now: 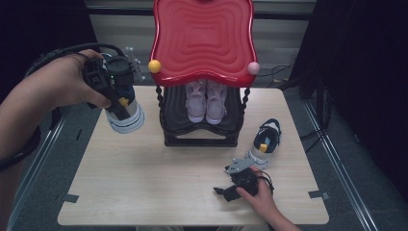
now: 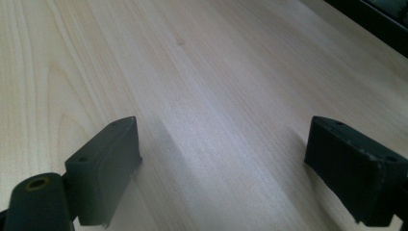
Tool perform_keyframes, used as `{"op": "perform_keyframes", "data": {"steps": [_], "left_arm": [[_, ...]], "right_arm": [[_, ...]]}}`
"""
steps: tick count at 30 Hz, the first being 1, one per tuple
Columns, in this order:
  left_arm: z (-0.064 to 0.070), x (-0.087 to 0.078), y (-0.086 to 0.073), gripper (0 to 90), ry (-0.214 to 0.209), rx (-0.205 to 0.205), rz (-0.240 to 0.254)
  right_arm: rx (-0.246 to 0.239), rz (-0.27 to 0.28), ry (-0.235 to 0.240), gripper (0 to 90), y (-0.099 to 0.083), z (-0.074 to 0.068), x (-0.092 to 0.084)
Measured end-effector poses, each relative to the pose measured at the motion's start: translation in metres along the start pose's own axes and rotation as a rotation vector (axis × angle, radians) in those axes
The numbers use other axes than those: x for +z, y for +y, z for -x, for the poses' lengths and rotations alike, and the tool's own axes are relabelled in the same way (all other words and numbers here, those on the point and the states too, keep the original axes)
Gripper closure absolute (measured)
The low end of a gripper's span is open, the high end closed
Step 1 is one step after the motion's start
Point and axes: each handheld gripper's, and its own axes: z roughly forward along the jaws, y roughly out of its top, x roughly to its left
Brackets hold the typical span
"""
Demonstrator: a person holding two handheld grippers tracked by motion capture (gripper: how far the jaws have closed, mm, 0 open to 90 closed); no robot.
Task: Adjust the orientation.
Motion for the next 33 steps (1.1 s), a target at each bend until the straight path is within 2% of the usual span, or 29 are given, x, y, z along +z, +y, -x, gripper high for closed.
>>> {"op": "perform_keyframes", "data": {"steps": [13,15,21,33], "left_arm": [[-0.008,-0.028,0.020,73.9,0.049,0.021,0.024],[-0.010,-0.034,0.024,73.9,0.056,0.034,0.025],[-0.014,-0.048,0.034,73.9,0.075,0.050,0.056],[-0.024,-0.062,0.060,73.6,0.106,0.069,0.048]], "right_arm": [[-0.001,0.001,0.000,11.2,0.000,0.000,0.000],[0.000,0.002,0.000,11.2,0.000,0.000,0.000],[-0.001,0.000,-0.002,11.2,0.000,0.000,0.000],[-0.001,0.002,0.000,11.2,0.000,0.000,0.000]]}}
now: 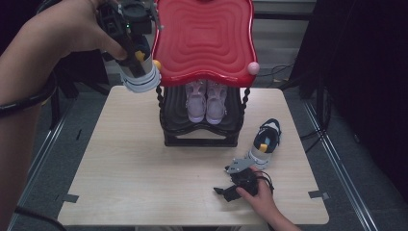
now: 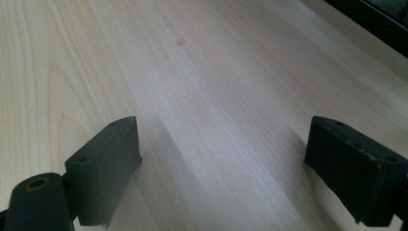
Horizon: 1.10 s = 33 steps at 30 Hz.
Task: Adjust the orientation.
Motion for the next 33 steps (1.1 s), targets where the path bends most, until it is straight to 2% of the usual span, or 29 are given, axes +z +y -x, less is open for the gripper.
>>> {"op": "perform_keyframes", "data": {"steps": [14,22,23,24,25,26,27,28,29,32,33], "left_arm": [[-0.015,0.003,0.040,73.5,0.017,0.075,-0.023],[-0.017,0.004,0.061,73.5,0.028,0.108,-0.028],[-0.016,0.005,0.064,73.5,0.028,0.093,-0.023],[-0.017,0.006,0.067,73.5,0.030,0.119,-0.031],[-0.016,0.006,0.070,73.6,0.028,0.115,-0.030],[-0.017,0.007,0.073,73.5,0.036,0.130,-0.026],[-0.016,0.008,0.076,73.5,0.030,0.119,-0.028],[-0.017,0.009,0.079,73.6,0.036,0.140,-0.028],[-0.016,0.010,0.082,73.4,0.036,0.132,-0.026],[-0.017,0.012,0.093,73.5,0.047,0.166,-0.030],[-0.017,0.013,0.095,73.5,0.047,0.163,-0.027]], "right_arm": [[0.000,0.000,0.001,11.2,0.000,0.000,0.000],[0.001,0.000,0.000,11.2,0.000,0.000,0.000],[0.001,0.000,0.000,11.2,0.000,0.000,0.000],[0.002,0.000,0.000,11.2,0.000,0.000,0.000],[0.002,0.000,0.000,11.2,0.000,0.000,0.000],[0.000,0.000,0.000,11.2,0.000,0.000,0.000],[0.001,0.000,0.000,11.2,0.000,0.000,0.000],[0.002,0.000,0.000,11.2,0.000,0.000,0.000],[0.001,0.000,0.000,11.2,0.000,0.000,0.000],[0.001,0.000,0.000,11.2,0.000,0.000,0.000],[0.001,0.000,0.000,11.2,0.000,0.000,0.000]]}}
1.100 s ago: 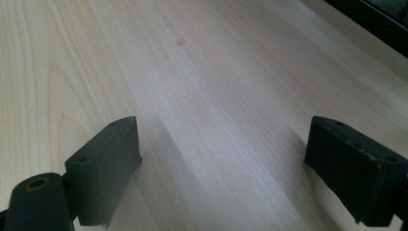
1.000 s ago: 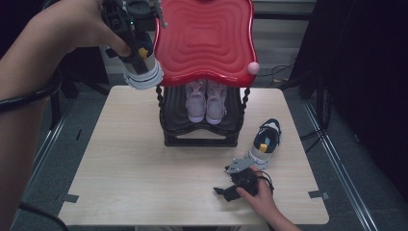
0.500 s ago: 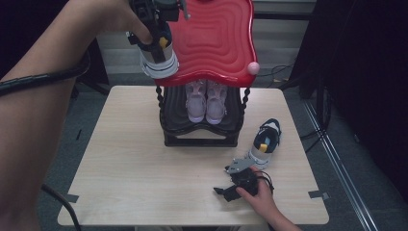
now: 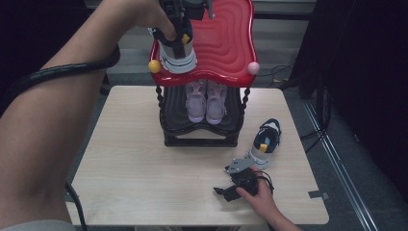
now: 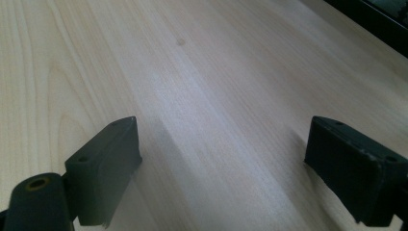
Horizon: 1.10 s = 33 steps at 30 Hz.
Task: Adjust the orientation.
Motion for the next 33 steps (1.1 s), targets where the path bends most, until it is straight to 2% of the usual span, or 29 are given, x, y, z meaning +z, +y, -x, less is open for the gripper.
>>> {"op": "perform_keyframes", "data": {"steps": [3,4,5,12,18,20,26,33], "left_arm": [[-0.001,0.004,0.009,73.5,0.004,0.016,-0.006],[-0.002,0.006,0.013,73.5,0.005,0.041,-0.019],[-0.002,0.007,0.015,73.5,0.004,0.032,-0.020],[-0.007,0.018,0.030,73.5,-0.002,0.073,-0.022],[-0.010,0.024,0.037,73.4,0.029,0.108,-0.044],[-0.011,0.025,0.038,73.4,0.029,0.107,-0.035],[-0.012,0.031,0.043,73.5,0.032,0.132,-0.051],[-0.016,0.033,0.041,73.6,0.040,0.150,-0.057]], "right_arm": [[0.000,0.000,0.000,11.2,0.000,0.000,0.000],[0.000,0.000,0.000,11.2,0.000,0.000,0.000],[0.001,0.000,0.000,11.2,0.000,0.000,0.000],[0.000,0.000,0.000,11.1,0.000,0.000,0.000],[0.001,0.000,0.000,11.2,0.000,0.000,0.000],[0.000,0.000,0.000,11.2,0.000,0.000,0.000],[-0.001,0.000,0.000,11.2,0.000,0.000,0.000],[0.000,0.000,0.001,11.1,0.000,0.000,0.000]]}}
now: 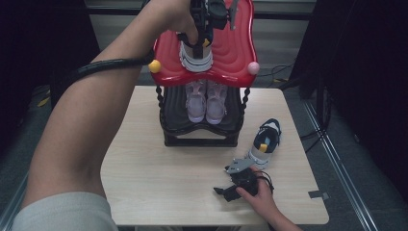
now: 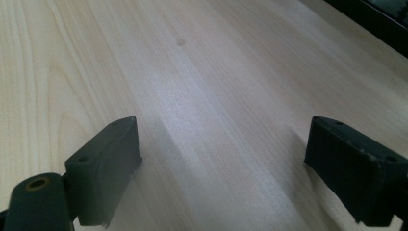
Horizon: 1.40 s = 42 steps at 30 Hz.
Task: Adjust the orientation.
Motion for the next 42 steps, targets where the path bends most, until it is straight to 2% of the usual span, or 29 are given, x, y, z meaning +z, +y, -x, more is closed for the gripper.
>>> {"op": "perform_keyframes", "data": {"steps": [17,24,31,34,37,38,42], "left_arm": [[-0.002,0.003,-0.012,72.9,0.012,-0.024,0.026],[-0.005,0.002,-0.011,72.9,0.021,-0.011,0.020],[-0.004,0.003,-0.016,72.7,0.020,-0.037,0.045],[-0.005,0.003,-0.016,72.5,0.038,-0.028,0.038],[-0.004,0.004,-0.016,72.8,0.033,-0.040,0.056],[-0.005,0.004,-0.015,72.8,0.032,-0.041,0.043],[-0.003,0.005,-0.016,72.6,0.033,-0.054,0.057]], "right_arm": [[-0.003,-0.004,-0.002,11.1,0.000,0.000,0.000],[-0.004,-0.004,-0.001,11.0,0.000,0.000,0.000],[-0.005,-0.003,0.000,11.0,0.000,0.000,0.000],[-0.005,-0.003,0.000,11.0,0.000,0.000,0.000],[-0.005,-0.004,0.000,11.0,0.000,0.000,0.000],[-0.005,-0.003,0.000,11.0,0.000,0.000,0.000],[-0.005,-0.004,0.000,11.0,0.000,0.000,0.000]]}}
